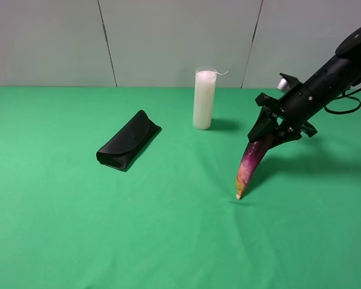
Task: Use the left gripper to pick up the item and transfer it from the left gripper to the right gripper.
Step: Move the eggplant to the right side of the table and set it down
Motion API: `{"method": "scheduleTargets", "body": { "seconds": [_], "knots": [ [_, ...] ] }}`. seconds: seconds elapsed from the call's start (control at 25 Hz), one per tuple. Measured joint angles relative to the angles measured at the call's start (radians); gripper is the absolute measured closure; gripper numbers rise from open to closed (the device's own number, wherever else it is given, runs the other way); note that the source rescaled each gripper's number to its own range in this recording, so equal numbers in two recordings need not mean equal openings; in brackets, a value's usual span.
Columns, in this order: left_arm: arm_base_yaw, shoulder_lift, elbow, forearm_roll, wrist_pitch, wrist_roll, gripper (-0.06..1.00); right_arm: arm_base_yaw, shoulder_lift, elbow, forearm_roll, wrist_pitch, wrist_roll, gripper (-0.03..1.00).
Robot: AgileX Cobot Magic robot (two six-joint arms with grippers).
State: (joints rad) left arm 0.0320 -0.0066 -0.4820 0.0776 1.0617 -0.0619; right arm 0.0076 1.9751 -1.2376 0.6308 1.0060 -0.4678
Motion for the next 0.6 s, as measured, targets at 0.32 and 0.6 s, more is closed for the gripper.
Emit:
{"method": "scheduleTargets", "body": {
  "seconds": [0.32, 0.6],
  "knots": [
    [0.0, 0.0, 0.0, 0.0, 0.0, 0.0, -0.03, 0.0, 0.042, 0.002, -0.042, -0.072, 0.0, 0.97],
    [0.0, 0.0, 0.0, 0.0, 0.0, 0.0, -0.03, 0.0, 0.051, 0.004, -0.049, -0.111, -0.001, 0.97]
  ]
}}
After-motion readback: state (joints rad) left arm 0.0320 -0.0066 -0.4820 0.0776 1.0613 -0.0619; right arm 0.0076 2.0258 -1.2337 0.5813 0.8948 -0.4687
